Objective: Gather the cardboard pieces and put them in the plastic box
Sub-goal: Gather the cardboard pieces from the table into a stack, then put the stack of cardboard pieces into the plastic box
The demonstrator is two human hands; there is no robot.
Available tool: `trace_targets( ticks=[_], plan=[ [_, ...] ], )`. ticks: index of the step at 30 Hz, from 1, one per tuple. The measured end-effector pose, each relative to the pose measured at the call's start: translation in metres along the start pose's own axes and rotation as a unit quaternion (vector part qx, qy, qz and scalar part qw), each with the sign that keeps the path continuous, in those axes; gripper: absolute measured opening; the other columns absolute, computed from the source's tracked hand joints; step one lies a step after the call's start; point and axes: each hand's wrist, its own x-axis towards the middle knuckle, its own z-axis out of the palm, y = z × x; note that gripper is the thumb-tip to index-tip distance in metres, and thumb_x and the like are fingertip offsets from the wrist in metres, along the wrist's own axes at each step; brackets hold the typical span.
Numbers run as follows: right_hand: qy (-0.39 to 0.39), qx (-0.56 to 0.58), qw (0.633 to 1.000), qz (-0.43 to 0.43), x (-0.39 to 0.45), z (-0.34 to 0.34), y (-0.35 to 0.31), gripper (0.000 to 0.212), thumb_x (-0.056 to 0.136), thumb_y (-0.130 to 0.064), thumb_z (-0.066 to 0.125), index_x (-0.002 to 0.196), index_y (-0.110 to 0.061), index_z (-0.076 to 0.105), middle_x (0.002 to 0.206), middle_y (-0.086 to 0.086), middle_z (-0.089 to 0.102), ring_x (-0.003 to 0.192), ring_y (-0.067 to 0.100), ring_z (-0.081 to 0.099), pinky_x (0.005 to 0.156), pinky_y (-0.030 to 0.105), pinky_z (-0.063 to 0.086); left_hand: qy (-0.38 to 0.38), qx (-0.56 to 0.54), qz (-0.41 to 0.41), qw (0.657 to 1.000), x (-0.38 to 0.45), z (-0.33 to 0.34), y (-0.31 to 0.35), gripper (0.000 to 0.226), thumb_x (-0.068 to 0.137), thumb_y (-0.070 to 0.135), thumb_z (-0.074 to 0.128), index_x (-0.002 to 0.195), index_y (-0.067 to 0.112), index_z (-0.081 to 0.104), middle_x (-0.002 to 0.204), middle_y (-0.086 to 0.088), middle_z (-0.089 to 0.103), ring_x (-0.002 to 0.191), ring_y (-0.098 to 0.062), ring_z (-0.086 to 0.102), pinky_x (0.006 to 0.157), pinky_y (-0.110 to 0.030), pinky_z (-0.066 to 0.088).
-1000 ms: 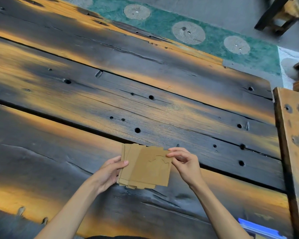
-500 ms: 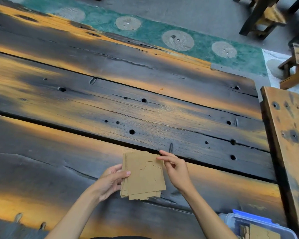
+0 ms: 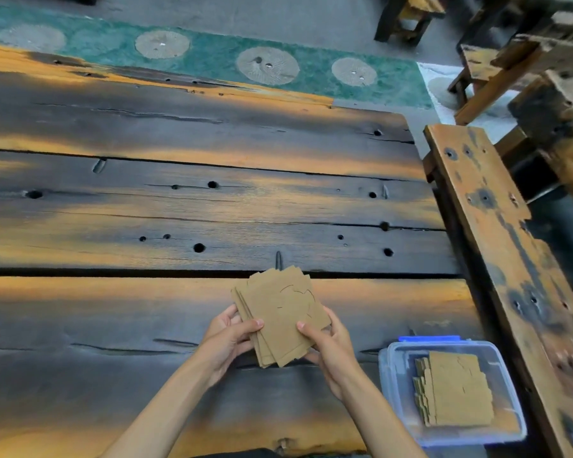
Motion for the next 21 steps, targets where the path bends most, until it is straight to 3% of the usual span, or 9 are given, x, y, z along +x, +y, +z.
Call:
trace_targets(
  ticks=[4, 7, 10, 13, 16, 19, 21],
  plan=[
    [0.004, -0.043, 0.999, -0.018, -0.012, -0.043, -0.014, 0.038, 0.086, -0.006, 0.075, 0.120, -0.022, 0.066, 0.109, 0.005, 0.078, 0.095, 0.020, 0.076, 0.072, 0.042, 0.064, -0.019, 0.045, -0.018, 0.999, -0.002, 0.021, -0.003, 0.045, 0.087, 0.012, 0.073, 0.130, 0.009, 0.058, 0.120, -0.014, 0.076, 0.107, -0.032, 0.074, 0.086, -0.041, 0.062],
    [0.000, -0.107, 0.994, -0.018, -0.027, -0.081, -0.028, 0.043, 0.084, -0.006, 0.077, 0.120, -0.027, 0.067, 0.107, 0.002, 0.077, 0.101, 0.022, 0.074, 0.082, 0.046, 0.063, -0.001, 0.111, -0.020, 0.994, -0.004, 0.039, -0.001, 0.040, 0.088, 0.014, 0.074, 0.126, 0.016, 0.060, 0.102, -0.007, 0.080, 0.086, -0.021, 0.075, 0.071, -0.030, 0.063],
    [0.000, -0.163, 0.986, -0.023, -0.043, -0.124, -0.041, 0.047, 0.082, -0.004, 0.078, 0.120, -0.030, 0.067, 0.104, -0.004, 0.077, 0.099, 0.017, 0.072, 0.087, 0.044, 0.059, -0.062, 0.217, -0.029, 0.974, -0.006, 0.072, -0.010, 0.039, 0.089, 0.015, 0.075, 0.125, 0.018, 0.063, 0.097, -0.006, 0.080, 0.082, -0.017, 0.073, 0.072, -0.029, 0.063],
    [0.031, -0.198, 0.979, -0.040, -0.051, -0.159, -0.052, 0.053, 0.081, 0.003, 0.076, 0.124, -0.024, 0.065, 0.108, 0.006, 0.073, 0.089, 0.007, 0.070, 0.076, 0.029, 0.059, -0.098, 0.300, -0.023, 0.949, -0.008, 0.108, -0.027, 0.038, 0.087, 0.015, 0.078, 0.122, 0.020, 0.064, 0.093, -0.002, 0.077, 0.080, -0.013, 0.071, 0.072, -0.033, 0.062],
    [0.055, -0.247, 0.966, -0.054, -0.058, -0.203, -0.059, 0.054, 0.080, 0.002, 0.077, 0.126, -0.023, 0.064, 0.109, -0.002, 0.069, 0.085, -0.006, 0.065, 0.067, 0.008, 0.049, -0.111, 0.337, -0.009, 0.935, -0.004, 0.148, -0.055, 0.039, 0.085, 0.015, 0.080, 0.120, 0.015, 0.062, 0.089, -0.004, 0.071, 0.076, -0.014, 0.067, 0.063, -0.028, 0.057],
    [0.063, -0.292, 0.952, -0.065, -0.059, -0.252, -0.065, 0.056, 0.079, 0.002, 0.077, 0.127, -0.021, 0.063, 0.111, -0.005, 0.067, 0.088, -0.010, 0.060, 0.068, 0.003, 0.044, -0.108, 0.366, -0.003, 0.924, 0.003, 0.188, -0.090, 0.042, 0.083, 0.015, 0.082, 0.118, 0.009, 0.060, 0.083, -0.005, 0.069, 0.073, -0.014, 0.066, 0.062, -0.025, 0.055],
    [0.061, -0.325, 0.942, -0.061, -0.057, -0.283, -0.069, 0.058, 0.078, 0.003, 0.077, 0.129, -0.019, 0.062, 0.108, -0.010, 0.064, 0.083, -0.017, 0.059, 0.066, 0.000, 0.042, -0.091, 0.382, -0.005, 0.920, 0.005, 0.215, -0.118, 0.042, 0.082, 0.019, 0.083, 0.114, 0.011, 0.058, 0.082, -0.008, 0.068, 0.075, -0.017, 0.065, 0.070, -0.032, 0.053]
  ],
)
